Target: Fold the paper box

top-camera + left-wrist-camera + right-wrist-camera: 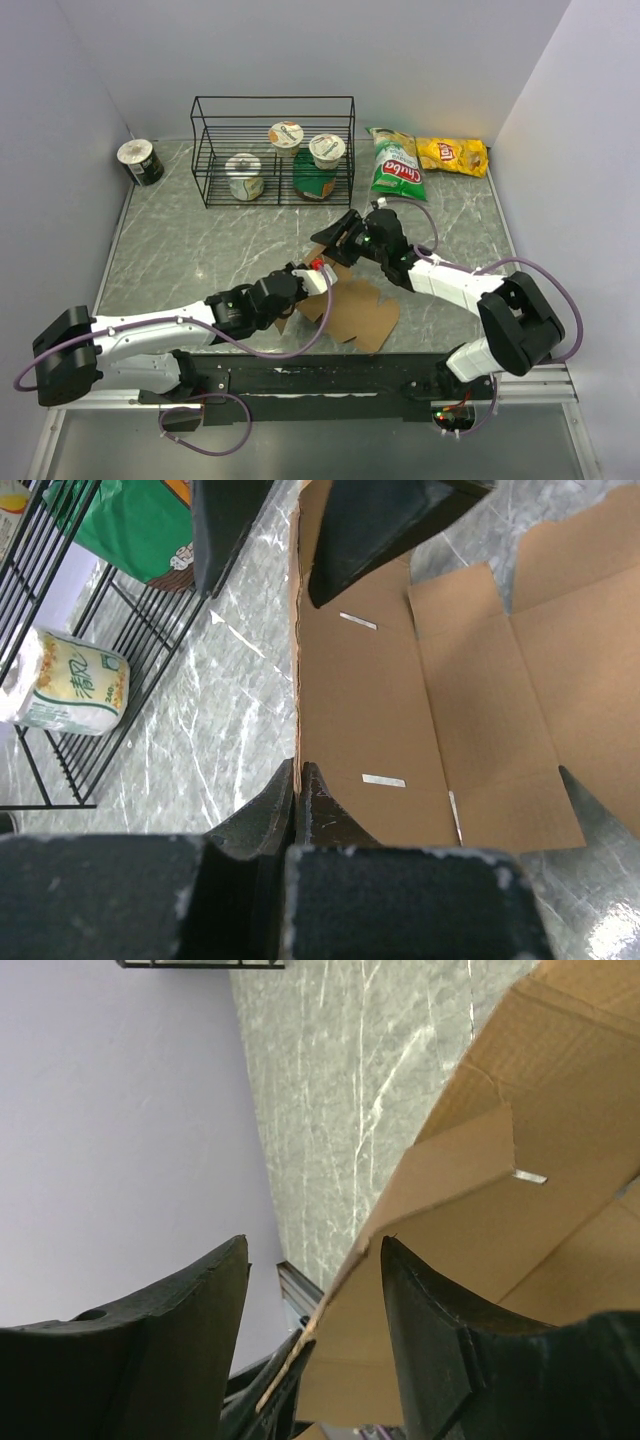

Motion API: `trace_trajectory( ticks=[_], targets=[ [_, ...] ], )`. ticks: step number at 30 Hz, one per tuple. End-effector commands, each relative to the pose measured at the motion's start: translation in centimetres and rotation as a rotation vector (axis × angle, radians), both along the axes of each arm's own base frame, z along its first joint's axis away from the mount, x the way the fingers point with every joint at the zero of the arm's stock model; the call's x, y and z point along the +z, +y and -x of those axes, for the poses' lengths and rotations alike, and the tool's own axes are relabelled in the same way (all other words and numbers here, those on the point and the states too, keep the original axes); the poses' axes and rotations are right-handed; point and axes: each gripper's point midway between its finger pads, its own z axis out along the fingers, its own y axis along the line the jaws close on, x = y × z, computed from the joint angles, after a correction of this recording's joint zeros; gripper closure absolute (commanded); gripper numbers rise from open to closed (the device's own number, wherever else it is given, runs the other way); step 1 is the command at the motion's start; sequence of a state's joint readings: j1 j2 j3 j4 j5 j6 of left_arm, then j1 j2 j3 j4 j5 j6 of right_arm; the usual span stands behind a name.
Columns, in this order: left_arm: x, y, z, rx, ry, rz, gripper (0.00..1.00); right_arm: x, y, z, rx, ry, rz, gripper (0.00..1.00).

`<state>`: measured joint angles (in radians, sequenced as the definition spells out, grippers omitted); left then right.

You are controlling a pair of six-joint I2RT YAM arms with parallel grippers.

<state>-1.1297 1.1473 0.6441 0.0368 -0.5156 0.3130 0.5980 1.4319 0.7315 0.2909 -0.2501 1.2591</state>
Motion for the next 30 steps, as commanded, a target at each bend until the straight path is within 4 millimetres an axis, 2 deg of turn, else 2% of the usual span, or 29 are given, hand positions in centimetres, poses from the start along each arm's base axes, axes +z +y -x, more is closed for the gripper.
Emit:
trace_trajectory(
  ticks=[1,6,8,9,11,12,13,15,16,17,18,21,22,24,25,26,27,28,30],
  targets=[
    [0.1,-0.1,0.1,0.011,-0.033,-0.024,0.99,0.5,0.5,-0.8,0.012,-0.047,0.046,0.40],
    [0.4,-0.2,0.2,0.011,-0.043,-0.019,0.99,-0.5,1.3,-0.7,0.044,-0.031,0.049,0.51],
    [0.6,-0.1,0.2,0.014,-0.047,-0.013,0.99,-0.7,1.5,-0.7,0.051,-0.033,0.043,0.59],
    [0.7,-0.1,0.2,0.015,-0.050,-0.011,0.99,-0.7,1.6,-0.5,0.060,-0.028,0.036,0.68],
    [0.7,0.0,0.2,0.023,-0.052,-0.010,0.99,-0.7,1.7,-0.5,0.059,-0.035,0.024,0.76],
    [0.7,0.0,0.1,0.028,-0.052,-0.009,0.99,-0.6,1.7,-0.5,0.056,-0.030,0.017,0.83],
    [0.9,0.2,0.0,0.044,-0.056,-0.008,0.95,-0.6,1.7,-0.6,0.051,-0.035,0.016,0.85],
    [1.3,0.2,-0.3,0.069,-0.060,0.009,0.68,-0.3,1.6,-0.7,0.042,-0.040,0.013,0.89],
    [1.5,0.2,-0.4,0.081,-0.062,0.015,0.55,-0.1,1.4,-0.9,0.028,-0.048,0.014,0.90],
    [1.7,0.3,-0.5,0.088,-0.063,0.025,0.32,0.1,1.3,-1.1,0.016,-0.050,0.013,0.91],
    [2.3,0.1,-0.5,0.089,-0.064,0.043,0.27,0.2,1.2,-1.2,0.002,-0.051,0.014,0.95],
    [4.6,0.1,-0.5,0.085,-0.058,0.132,0.14,0.7,0.6,-1.8,-0.045,-0.067,0.019,0.97],
    [5.4,0.3,-0.6,0.083,-0.050,0.173,0.05,1.0,0.4,-1.9,-0.059,-0.069,0.025,0.97],
    [8.3,0.0,0.2,-0.003,-0.028,0.293,0.01,1.5,0.1,-2.4,-0.085,-0.085,0.036,0.98],
    [9.1,0.7,-0.4,0.009,-0.009,0.349,0.01,1.8,-0.1,-2.5,-0.092,-0.086,0.043,0.98],
    [10.5,0.7,0.6,-0.060,0.013,0.403,0.01,2.1,-0.2,-2.7,-0.097,-0.095,0.051,0.99],
    [11.6,0.9,0.7,-0.080,0.016,0.444,0.01,2.3,-0.2,-2.7,-0.096,-0.099,0.054,0.99],
    [12.3,1.8,0.1,-0.067,0.017,0.483,0.01,2.7,-0.1,-2.9,-0.098,-0.105,0.055,0.99],
    [13.6,1.7,0.6,-0.136,0.029,0.536,0.03,3.0,0.0,-2.9,-0.093,-0.108,0.058,0.99]
  ],
)
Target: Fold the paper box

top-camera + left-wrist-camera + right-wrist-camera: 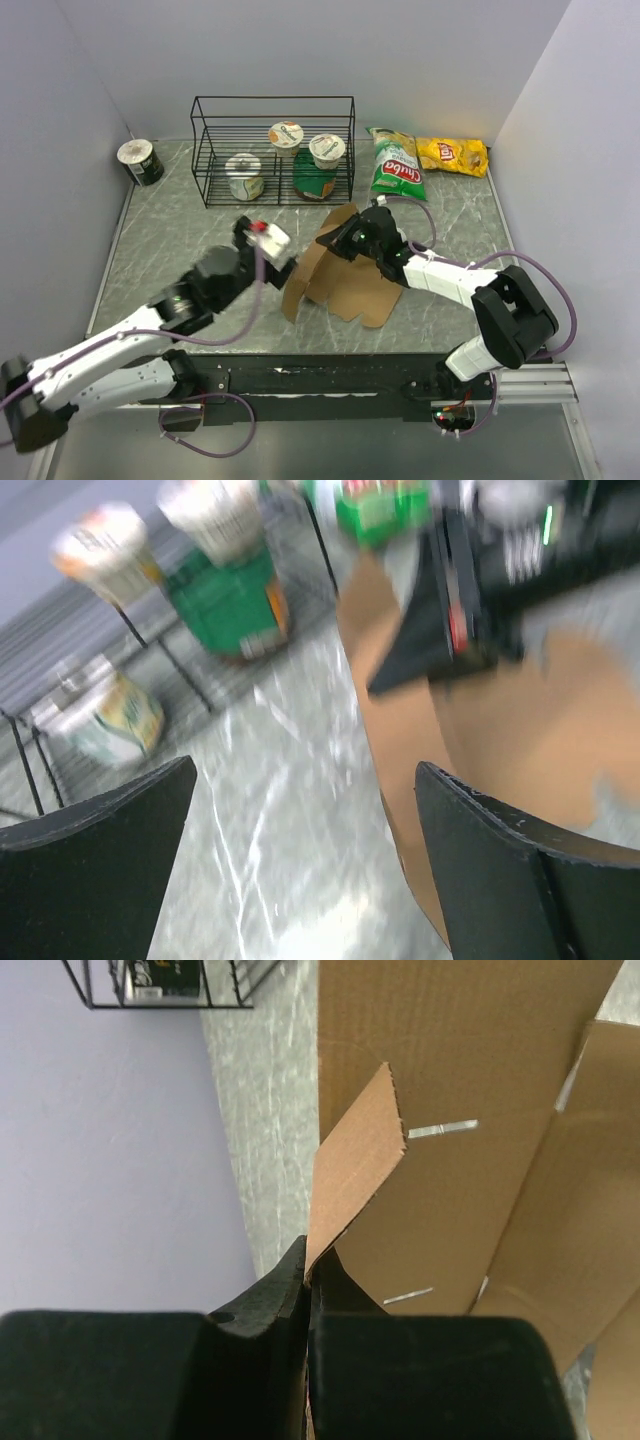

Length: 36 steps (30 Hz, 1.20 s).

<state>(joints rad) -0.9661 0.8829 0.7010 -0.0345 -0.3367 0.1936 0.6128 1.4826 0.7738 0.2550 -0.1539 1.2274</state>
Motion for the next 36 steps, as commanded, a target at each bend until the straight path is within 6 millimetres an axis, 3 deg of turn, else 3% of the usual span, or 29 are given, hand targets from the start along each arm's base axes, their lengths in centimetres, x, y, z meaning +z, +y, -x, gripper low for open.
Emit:
trace_trajectory(
  ticks=[1,4,5,8,16,26,30,36],
  targets=[
    [4.8,-0.6,0.9,-0.153,0.010,0.191,0.02,4.7,0.1,-1.5,-0.030,-0.108,-0.021,0.99],
    [2.8,-0.9,-0.6,-0.123,0.060,0.097,0.02,4.9,0.0,-1.3,-0.031,-0.110,-0.026,1.00],
    [0.7,-1.3,-1.2,-0.117,0.112,0.039,0.03,5.1,0.0,-1.3,-0.032,-0.114,-0.031,1.00],
    [-1.1,-2.1,-2.2,-0.119,0.138,-0.029,0.06,5.2,-0.2,-1.1,-0.034,-0.113,-0.027,1.00],
    [-2.8,-3.2,-3.0,-0.183,0.118,-0.148,0.09,5.5,0.0,-0.8,-0.014,-0.100,-0.045,1.00],
    [-6.9,-4.2,-1.7,-0.228,0.159,-0.267,0.09,5.3,-0.2,-0.9,0.002,-0.082,-0.063,1.00],
    [-7.3,-4.5,-2.1,-0.200,0.139,-0.299,0.08,5.4,-0.1,-0.8,0.010,-0.080,-0.071,1.00],
    [-5.7,-4.7,-3.1,-0.109,-0.004,-0.231,0.11,5.1,0.3,-0.6,0.029,-0.070,-0.090,1.00]
  ],
)
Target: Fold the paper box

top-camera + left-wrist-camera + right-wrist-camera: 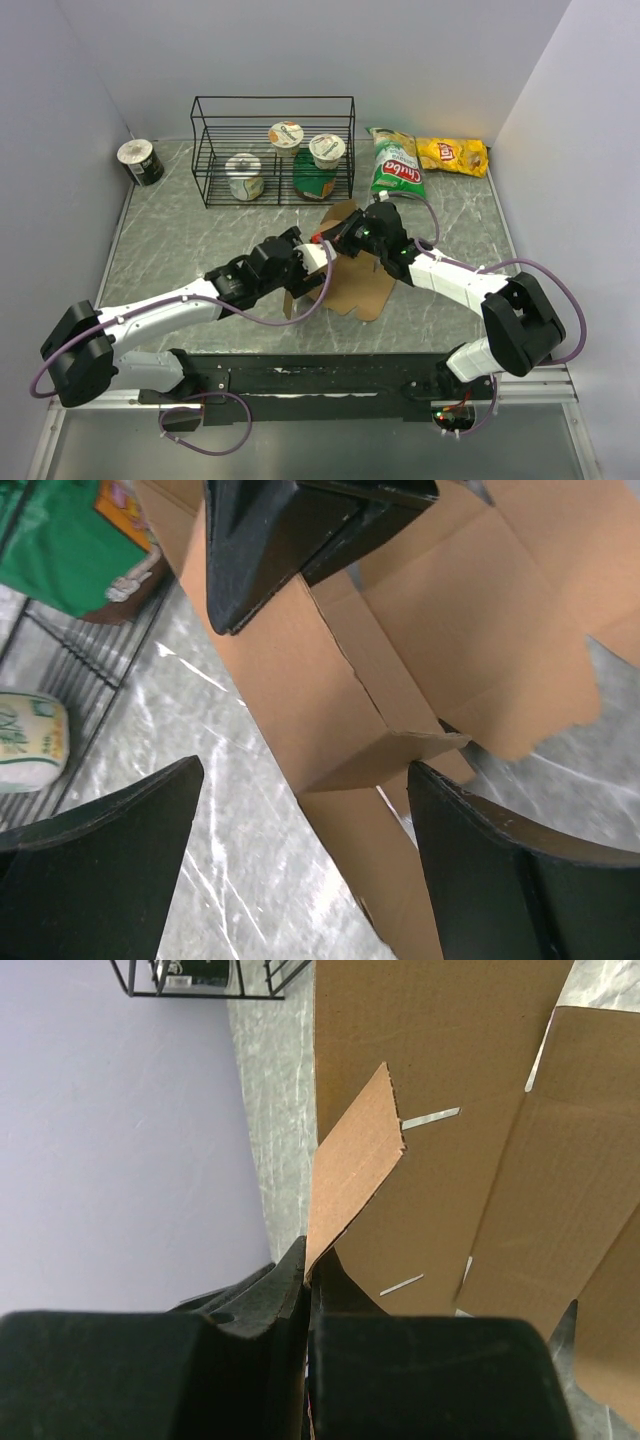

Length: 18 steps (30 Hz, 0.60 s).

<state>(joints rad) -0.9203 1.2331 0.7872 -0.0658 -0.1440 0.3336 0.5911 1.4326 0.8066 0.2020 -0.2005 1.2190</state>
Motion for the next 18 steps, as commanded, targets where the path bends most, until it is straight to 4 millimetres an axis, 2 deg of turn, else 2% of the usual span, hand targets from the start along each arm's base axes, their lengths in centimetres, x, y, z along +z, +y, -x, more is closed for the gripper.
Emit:
trace_trajectory(
  ticks=[1,11,14,17,18],
  targets=[
    [2.9,-0.1,-1.7,0.082,-0.172,0.075,0.12,2.6,0.6,-0.7,0.008,-0.050,-0.064,1.00],
    [4.1,-0.3,-3.0,0.163,-0.319,0.078,0.25,2.5,0.9,-0.5,0.025,-0.045,-0.075,1.00],
    [3.9,-0.6,-3.2,0.159,-0.326,0.068,0.32,2.5,0.8,-0.4,0.027,-0.045,-0.072,1.00],
    [3.7,-1.3,-3.1,0.136,-0.335,0.051,0.44,2.3,0.8,-0.3,0.030,-0.045,-0.065,1.00],
    [3.7,-1.2,-3.2,0.141,-0.353,0.034,0.56,2.3,0.8,-0.3,0.030,-0.045,-0.065,1.00]
  ],
)
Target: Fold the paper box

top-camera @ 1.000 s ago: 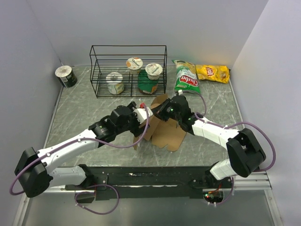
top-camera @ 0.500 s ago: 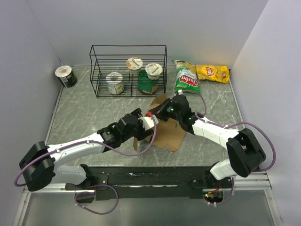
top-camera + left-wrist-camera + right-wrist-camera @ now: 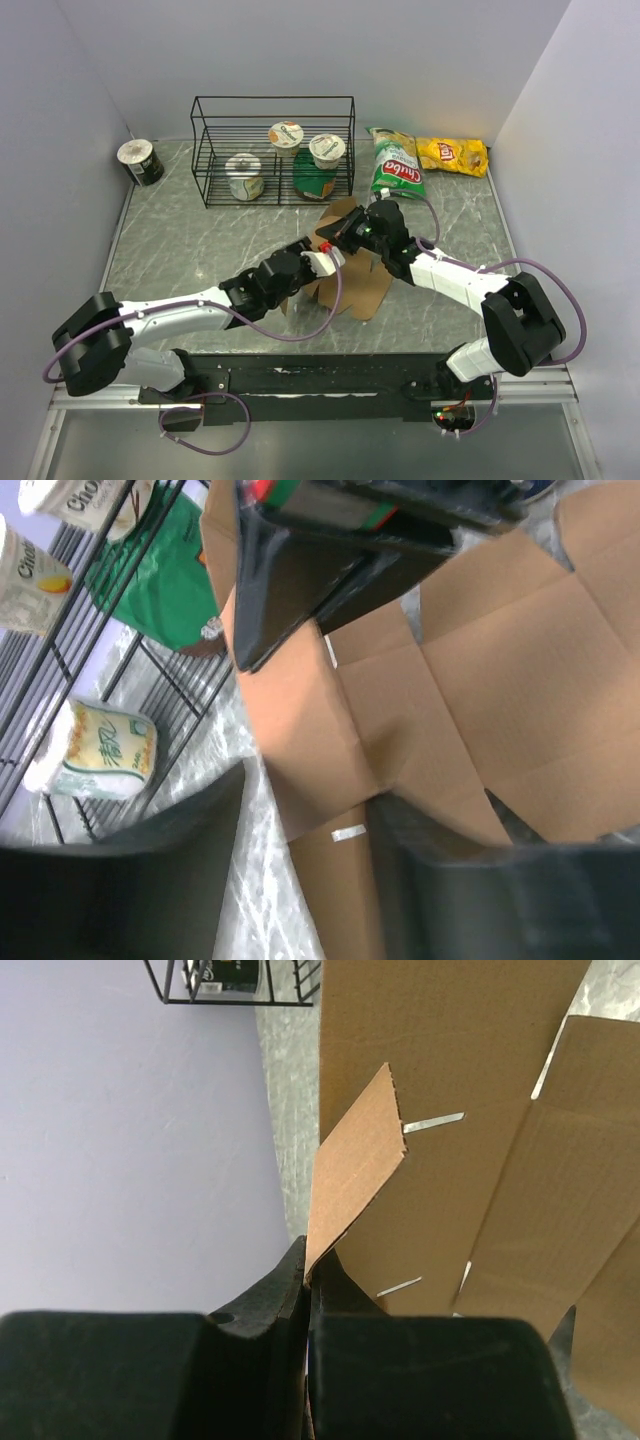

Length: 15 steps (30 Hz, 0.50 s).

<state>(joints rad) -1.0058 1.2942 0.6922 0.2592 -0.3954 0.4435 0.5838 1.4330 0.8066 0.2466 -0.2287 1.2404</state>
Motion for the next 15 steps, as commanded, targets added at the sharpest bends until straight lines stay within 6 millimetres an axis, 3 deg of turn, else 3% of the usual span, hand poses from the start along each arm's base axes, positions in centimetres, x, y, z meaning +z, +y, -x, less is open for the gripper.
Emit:
trace_trajectory(
  ticks=[1,3,8,14,15],
  targets=[
    [2.6,-0.5,-1.2,0.041,-0.120,0.022,0.63,1.2,0.4,-0.1,0.019,-0.027,-0.016,1.00],
    [2.7,-0.5,-1.3,0.049,-0.141,0.008,0.72,1.0,0.4,-0.1,0.021,-0.023,-0.014,1.00],
    [2.4,-0.8,-1.3,0.042,-0.150,-0.012,0.81,0.9,0.4,-0.1,0.019,-0.021,-0.013,1.00],
    [2.5,-0.7,-1.1,0.044,-0.136,0.010,0.75,1.0,-0.6,-0.5,-0.035,-0.025,0.000,1.00],
    [2.4,-0.6,-1.1,0.049,-0.131,0.011,0.57,1.0,-0.7,-0.6,-0.050,-0.023,-0.005,1.00]
  ],
)
